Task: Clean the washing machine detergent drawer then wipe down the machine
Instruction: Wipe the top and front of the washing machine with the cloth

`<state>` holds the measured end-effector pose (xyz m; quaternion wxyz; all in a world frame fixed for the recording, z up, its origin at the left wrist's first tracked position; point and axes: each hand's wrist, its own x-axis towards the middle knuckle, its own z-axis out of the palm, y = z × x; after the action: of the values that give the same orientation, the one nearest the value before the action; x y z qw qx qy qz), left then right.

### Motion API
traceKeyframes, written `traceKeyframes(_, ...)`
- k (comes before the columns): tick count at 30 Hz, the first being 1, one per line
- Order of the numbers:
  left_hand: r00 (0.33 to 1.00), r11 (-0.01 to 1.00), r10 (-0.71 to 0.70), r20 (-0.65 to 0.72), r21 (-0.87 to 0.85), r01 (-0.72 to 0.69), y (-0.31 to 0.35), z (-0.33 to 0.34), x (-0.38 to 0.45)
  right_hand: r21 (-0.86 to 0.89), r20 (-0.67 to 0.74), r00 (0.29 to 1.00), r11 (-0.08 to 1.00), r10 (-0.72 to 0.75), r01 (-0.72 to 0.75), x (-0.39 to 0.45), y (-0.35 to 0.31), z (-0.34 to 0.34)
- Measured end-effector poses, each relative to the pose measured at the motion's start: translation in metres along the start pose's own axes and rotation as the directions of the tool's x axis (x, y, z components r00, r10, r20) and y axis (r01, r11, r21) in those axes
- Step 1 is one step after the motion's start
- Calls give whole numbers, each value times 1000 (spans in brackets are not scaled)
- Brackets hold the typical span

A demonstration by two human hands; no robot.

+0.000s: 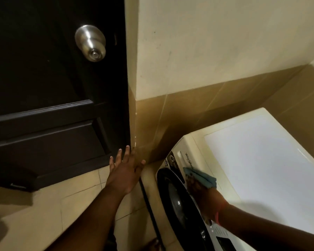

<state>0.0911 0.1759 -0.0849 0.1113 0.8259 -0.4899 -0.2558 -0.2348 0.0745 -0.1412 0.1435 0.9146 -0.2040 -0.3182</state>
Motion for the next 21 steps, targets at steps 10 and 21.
traceKeyframes(10,942,934,318,105,134,-331,98,1,24,447,-182,965,890,188,-89,8,25,-51)
traceKeyframes(21,771,721,589,241,273,-636,139,2,95,577,-273,880,799,388,-173,-52,13,-18)
